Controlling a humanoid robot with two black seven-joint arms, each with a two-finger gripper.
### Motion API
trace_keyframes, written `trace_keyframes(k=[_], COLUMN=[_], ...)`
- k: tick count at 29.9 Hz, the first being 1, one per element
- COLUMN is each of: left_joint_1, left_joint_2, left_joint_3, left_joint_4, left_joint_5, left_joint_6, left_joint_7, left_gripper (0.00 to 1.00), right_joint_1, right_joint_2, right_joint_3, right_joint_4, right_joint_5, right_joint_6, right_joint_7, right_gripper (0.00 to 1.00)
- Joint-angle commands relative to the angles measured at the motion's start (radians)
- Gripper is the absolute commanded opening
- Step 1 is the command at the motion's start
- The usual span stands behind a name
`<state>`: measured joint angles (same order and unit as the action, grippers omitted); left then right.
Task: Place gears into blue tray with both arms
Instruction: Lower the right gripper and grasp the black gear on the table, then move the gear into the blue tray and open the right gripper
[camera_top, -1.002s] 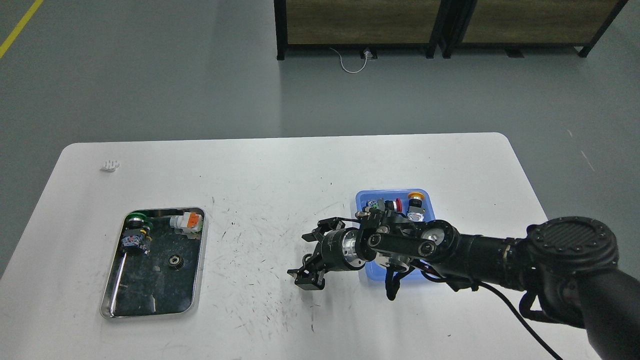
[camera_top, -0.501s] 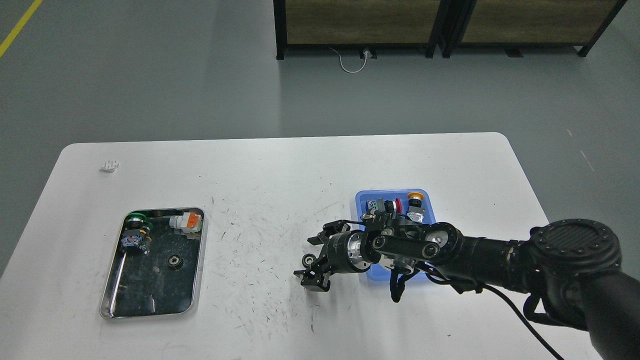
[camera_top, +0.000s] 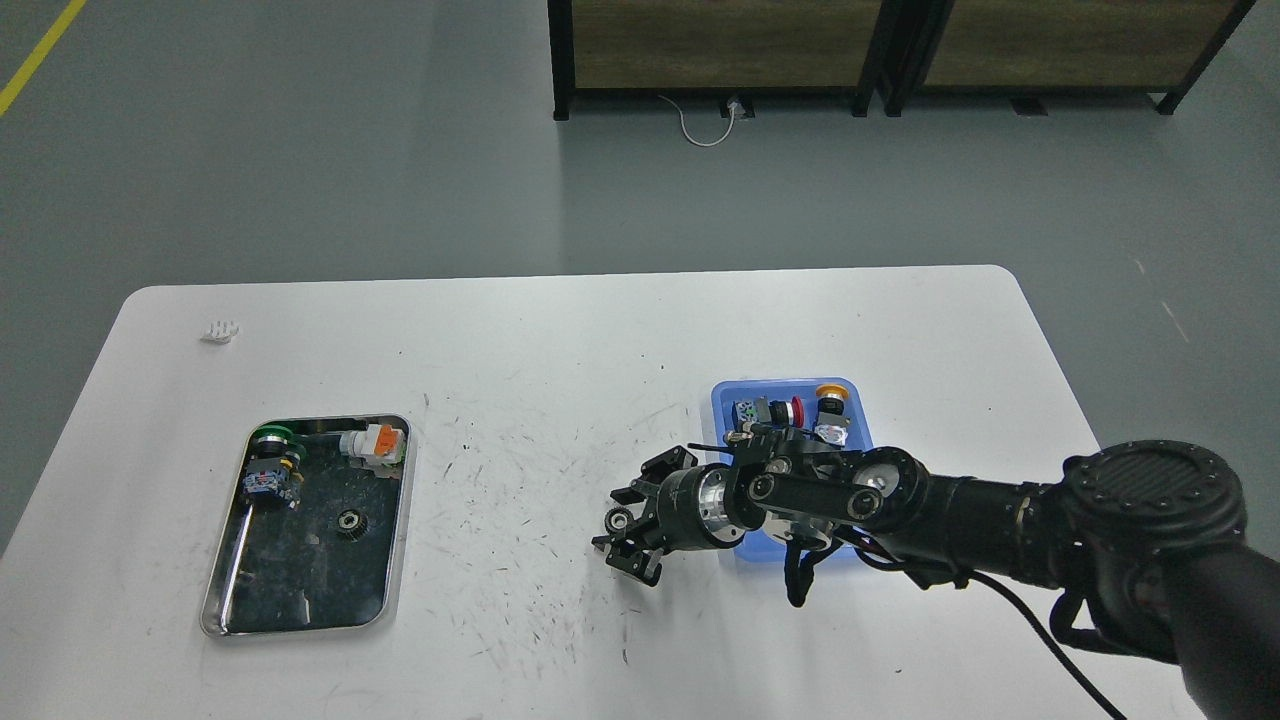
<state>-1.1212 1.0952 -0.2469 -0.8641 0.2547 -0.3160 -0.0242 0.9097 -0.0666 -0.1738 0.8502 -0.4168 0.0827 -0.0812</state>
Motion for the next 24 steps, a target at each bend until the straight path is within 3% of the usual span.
trace_keyframes(k=[1,5,16,24], left_joint_1=[0.0,0.0,0.0,0.0], left_joint_2=[0.0,0.0,0.002,-0.005], left_joint_3=[0.0,0.0,0.0,0.0], left_joint_4=[0.0,-0.001,0.0,-0.001], left_joint_5=[0.0,0.0,0.002,0.0], left_joint_6=[0.002,0.002,0.002,0.0], left_joint_7=[0.001,0.001,0.001,0.0], left_gripper=[0.98,0.98,0.98,0.98], right_joint_1=[0.001,0.001,0.026,0.078], right_joint_2=[-0.013,-0.025,-0.047,-0.266], right_joint_3=[0.003,0.011,0.066,0.122], right_joint_4=[0.003,0.004,0.01,0.11], right_joint_5=[-0.002,-0.002,0.0,0.012], right_joint_6=[0.006,0.017,0.022,0.026], right_joint_7=[-0.002,-0.002,0.011,0.009], right_gripper=[0.36,0.28,0.24,0.25])
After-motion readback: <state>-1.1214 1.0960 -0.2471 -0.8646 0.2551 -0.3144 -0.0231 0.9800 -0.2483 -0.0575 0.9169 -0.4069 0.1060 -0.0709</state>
